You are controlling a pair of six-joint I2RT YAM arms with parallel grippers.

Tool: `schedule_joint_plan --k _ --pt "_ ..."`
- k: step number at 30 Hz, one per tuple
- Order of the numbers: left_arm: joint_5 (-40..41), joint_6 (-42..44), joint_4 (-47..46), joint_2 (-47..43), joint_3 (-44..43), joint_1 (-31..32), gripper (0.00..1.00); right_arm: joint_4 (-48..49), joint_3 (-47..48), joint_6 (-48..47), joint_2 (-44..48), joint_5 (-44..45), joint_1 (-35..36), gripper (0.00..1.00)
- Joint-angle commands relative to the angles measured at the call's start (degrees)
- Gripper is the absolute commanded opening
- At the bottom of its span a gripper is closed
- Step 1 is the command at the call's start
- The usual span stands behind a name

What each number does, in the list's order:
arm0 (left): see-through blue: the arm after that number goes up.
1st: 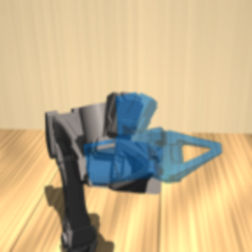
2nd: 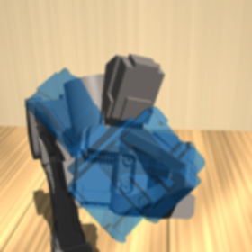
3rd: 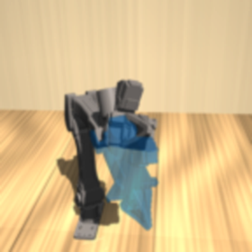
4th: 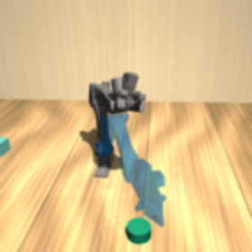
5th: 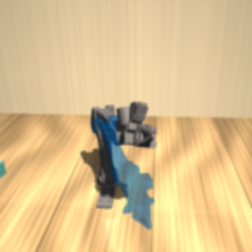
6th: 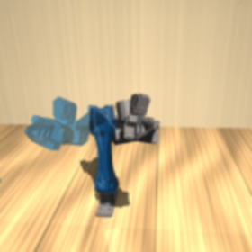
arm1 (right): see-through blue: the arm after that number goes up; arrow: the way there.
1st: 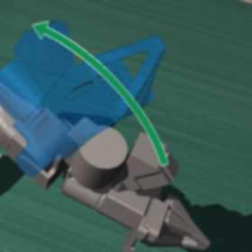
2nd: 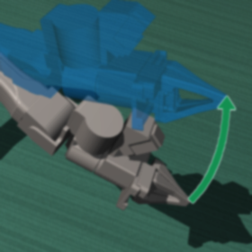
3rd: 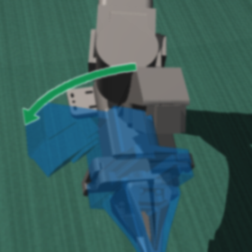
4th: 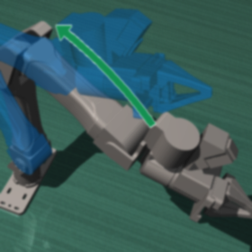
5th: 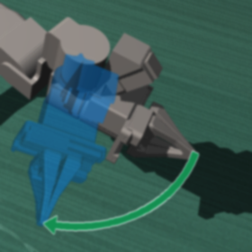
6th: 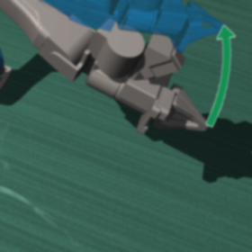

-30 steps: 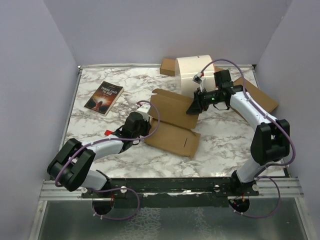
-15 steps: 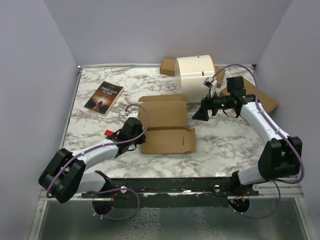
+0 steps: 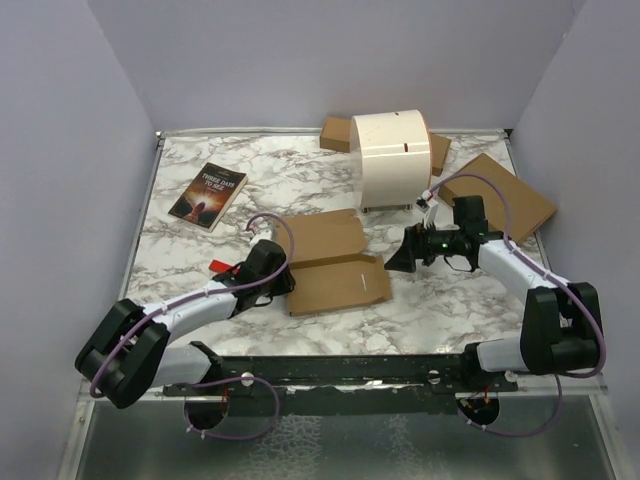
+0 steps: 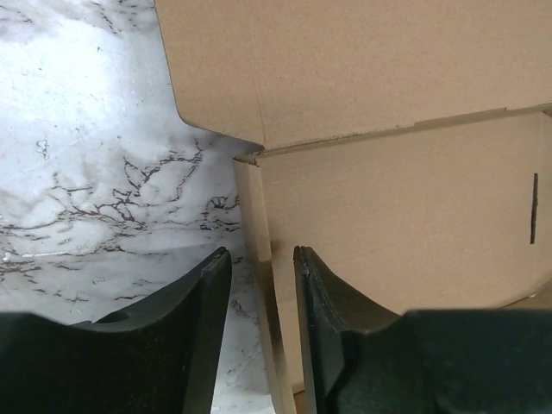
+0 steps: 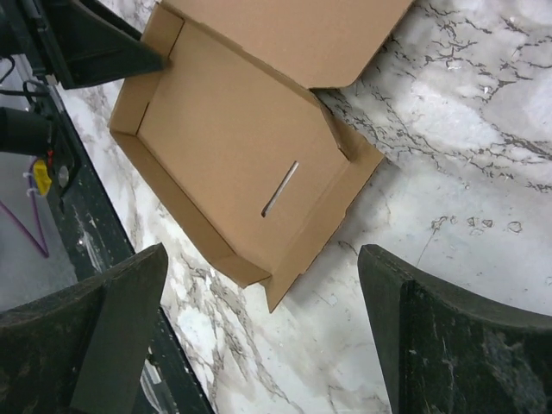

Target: Fold the paper box

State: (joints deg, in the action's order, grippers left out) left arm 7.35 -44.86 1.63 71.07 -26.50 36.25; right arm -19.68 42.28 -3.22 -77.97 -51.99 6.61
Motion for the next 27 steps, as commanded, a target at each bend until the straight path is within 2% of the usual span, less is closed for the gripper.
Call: schedule_joint_plan --k 1,3,7,11,13,15,17,21,23,27 --pt "0.77 -1.03 0.72 -2.82 -0.66 0.58 0.39 6.16 -0.39 5.42 -1.49 1.22 -0.37 0.91" --pt "1.24 -0.91 1.18 -4.84 -0.51 0.62 0.44 6.4 -0.61 6.28 -2.88 2.92 -0.37 0.9" --pt "2.74 0.16 1.74 -11.44 0.5 0.53 0.68 6.24 0.34 6.56 -7.38 2.78 -0.31 0.85" --pt "1.83 3.32 -3.24 -19.67 3.66 -0.48 0.9 5.37 1.64 5.65 -10.63 1.47 -0.05 0.8" --pt "0.15 3.8 -6.69 -22.63 5.49 -2.29 0.95 5.78 1.38 5.44 -11.0 1.88 0.42 0.78" --pt "-2.83 3.58 -8.76 -23.16 6.45 -6.45 0.97 6.21 1.15 5.57 -11.41 1.74 0.99 0.76" --pt "-10.81 3.0 -12.22 -21.37 7.4 -13.4 0.97 6.36 1.21 5.76 -12.02 1.46 1.41 0.76" --pt "-27.15 -0.67 -25.49 -14.12 10.63 -26.8 0.93 6.21 1.66 5.55 -13.57 1.08 1.56 0.74" --pt "-32.26 -2.42 -32.74 -8.77 10.9 -30.04 0.9 6.2 1.72 5.32 -13.67 0.67 1.56 0.74" --pt "-38.24 -7.28 -45.18 4.12 10.01 -32.0 0.83 6.35 1.52 4.33 -13.46 -1.51 1.56 0.74"
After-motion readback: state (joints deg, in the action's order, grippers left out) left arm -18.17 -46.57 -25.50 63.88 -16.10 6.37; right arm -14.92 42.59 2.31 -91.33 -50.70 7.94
